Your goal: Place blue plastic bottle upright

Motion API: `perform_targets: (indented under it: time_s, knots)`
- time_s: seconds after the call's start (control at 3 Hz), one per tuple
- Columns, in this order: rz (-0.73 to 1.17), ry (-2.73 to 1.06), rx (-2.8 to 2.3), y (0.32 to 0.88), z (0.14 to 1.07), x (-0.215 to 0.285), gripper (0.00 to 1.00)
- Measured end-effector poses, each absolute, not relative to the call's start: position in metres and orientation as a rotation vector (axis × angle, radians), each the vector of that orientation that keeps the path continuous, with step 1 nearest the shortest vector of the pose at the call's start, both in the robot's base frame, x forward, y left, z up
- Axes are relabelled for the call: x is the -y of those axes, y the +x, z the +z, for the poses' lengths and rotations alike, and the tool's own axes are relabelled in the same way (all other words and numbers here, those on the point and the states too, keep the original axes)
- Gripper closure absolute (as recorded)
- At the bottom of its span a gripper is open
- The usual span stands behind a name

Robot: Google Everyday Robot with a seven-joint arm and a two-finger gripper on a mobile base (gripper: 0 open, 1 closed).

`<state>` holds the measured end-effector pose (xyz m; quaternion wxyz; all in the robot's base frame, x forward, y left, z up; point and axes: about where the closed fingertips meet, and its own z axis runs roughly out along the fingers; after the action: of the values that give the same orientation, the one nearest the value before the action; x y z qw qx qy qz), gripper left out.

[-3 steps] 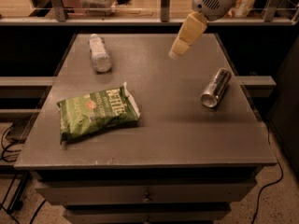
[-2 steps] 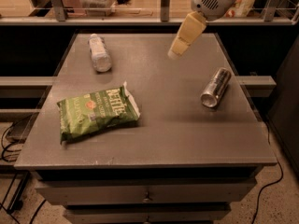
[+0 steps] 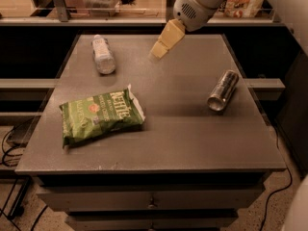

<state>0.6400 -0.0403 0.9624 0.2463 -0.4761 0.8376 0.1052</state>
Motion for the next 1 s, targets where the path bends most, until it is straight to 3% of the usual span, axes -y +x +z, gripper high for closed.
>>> perform_targets:
  time_s: [1.0]
  knots:
    - [0.436, -1.199, -2.233, 0.712, 0.951, -0.058, 0.0]
